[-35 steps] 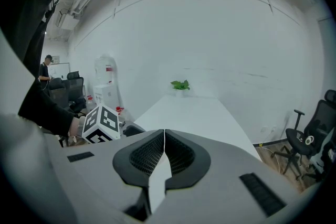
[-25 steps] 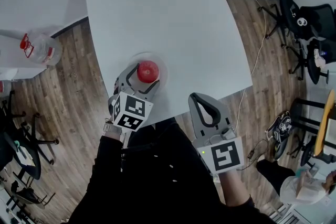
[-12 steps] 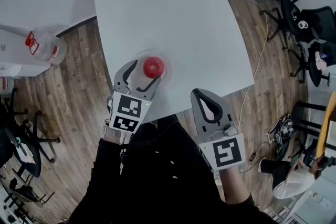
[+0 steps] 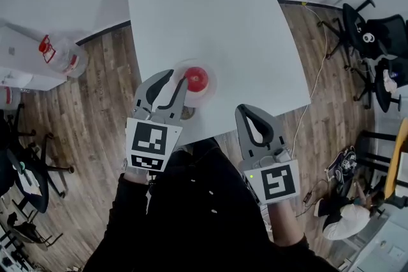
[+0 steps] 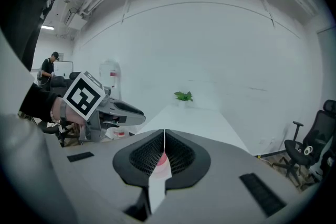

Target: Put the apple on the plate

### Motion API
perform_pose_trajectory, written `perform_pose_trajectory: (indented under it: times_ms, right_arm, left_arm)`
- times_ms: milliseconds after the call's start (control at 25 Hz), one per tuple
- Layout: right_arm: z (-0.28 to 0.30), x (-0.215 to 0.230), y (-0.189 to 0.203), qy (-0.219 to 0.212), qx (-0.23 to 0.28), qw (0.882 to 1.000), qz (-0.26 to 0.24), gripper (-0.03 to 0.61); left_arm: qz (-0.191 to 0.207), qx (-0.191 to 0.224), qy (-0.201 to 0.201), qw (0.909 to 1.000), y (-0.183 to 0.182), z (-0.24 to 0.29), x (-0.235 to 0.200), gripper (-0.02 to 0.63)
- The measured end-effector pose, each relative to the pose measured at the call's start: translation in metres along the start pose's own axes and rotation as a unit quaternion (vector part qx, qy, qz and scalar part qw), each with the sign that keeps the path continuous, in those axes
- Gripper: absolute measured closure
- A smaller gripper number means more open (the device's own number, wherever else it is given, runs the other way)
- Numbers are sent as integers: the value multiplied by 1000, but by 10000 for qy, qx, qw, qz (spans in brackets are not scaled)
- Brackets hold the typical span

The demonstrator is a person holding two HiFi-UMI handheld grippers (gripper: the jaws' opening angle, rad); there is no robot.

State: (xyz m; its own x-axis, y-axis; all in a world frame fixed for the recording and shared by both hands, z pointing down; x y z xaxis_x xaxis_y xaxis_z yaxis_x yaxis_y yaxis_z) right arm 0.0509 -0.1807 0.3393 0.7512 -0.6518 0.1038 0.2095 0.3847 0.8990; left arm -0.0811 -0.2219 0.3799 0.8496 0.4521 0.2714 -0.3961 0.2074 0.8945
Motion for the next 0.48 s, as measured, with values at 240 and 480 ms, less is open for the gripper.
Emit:
perform_pose_trajectory:
  times_ms: [240, 480]
  right_arm:
    - [-8, -13, -6, -21, 172, 9998, -67, 535]
    - [-17, -22, -12, 47, 367, 9993, -80, 535]
  left_arm:
    - [165, 213, -98, 9996, -24, -30, 1, 564]
    - [340, 400, -120, 9986, -41, -61, 6, 581]
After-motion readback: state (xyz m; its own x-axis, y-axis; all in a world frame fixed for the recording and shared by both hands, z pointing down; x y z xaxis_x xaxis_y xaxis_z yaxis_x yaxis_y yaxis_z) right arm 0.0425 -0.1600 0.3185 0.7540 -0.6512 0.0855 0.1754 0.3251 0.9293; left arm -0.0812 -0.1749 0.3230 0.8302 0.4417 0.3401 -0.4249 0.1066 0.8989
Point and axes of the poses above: the fingertips, and each gripper's own axes: z forward along the fingers, x to its right, y out of its underside, the point moved 1 cm from there along -z, backward along the fingers, and after that the axes turned 14 degrees about z, right-handed, at the moved point
